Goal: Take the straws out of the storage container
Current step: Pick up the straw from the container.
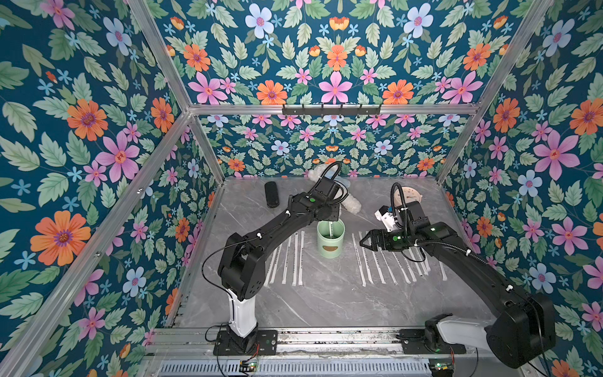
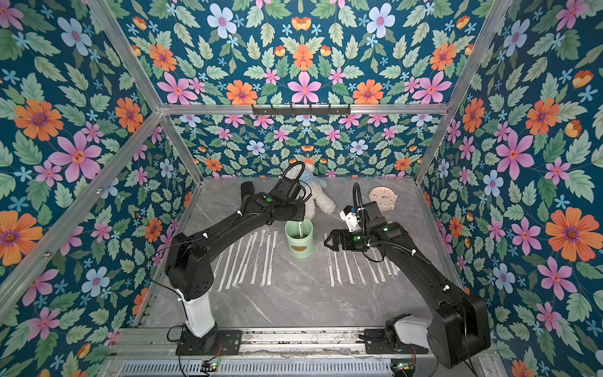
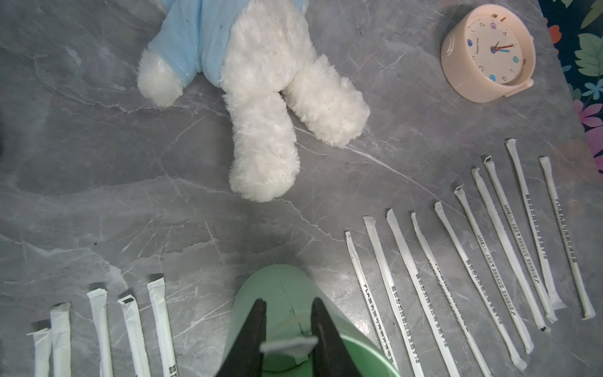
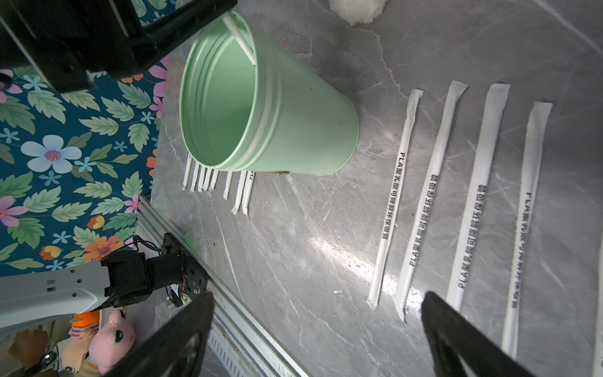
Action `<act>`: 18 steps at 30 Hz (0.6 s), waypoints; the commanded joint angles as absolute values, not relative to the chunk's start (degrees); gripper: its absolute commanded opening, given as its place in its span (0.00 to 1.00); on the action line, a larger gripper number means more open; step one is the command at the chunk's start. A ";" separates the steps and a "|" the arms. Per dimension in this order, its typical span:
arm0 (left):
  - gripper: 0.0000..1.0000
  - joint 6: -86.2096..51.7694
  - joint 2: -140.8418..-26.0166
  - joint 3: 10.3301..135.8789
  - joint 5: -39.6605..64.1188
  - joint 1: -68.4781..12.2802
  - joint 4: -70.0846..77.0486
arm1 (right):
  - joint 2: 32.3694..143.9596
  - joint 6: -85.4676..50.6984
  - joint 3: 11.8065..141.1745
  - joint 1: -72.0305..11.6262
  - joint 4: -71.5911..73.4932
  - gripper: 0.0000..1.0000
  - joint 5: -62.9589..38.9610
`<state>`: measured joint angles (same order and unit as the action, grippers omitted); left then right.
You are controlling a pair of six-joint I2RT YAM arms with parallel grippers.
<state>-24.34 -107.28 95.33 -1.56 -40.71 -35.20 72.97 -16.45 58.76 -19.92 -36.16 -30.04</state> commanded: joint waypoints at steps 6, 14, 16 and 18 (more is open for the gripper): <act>0.18 -24.87 -107.57 96.28 -2.29 -40.71 -35.66 | 73.33 -16.27 58.65 -20.03 -35.25 0.99 -30.67; 0.11 -24.87 -106.71 96.49 -2.89 -40.76 -36.47 | 73.50 -16.31 58.57 -19.96 -35.01 0.99 -30.85; 0.10 -24.83 -106.35 96.48 -3.11 -40.76 -36.65 | 73.55 -16.33 58.54 -19.99 -34.81 0.99 -30.94; 0.09 -24.85 -105.85 96.49 -3.38 -40.75 -36.77 | 73.50 -16.35 58.45 -19.98 -34.72 0.99 -31.02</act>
<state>-24.32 -106.59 96.18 -2.07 -40.73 -36.03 73.45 -16.45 58.76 -19.92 -35.73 -30.50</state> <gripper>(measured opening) 0.096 0.993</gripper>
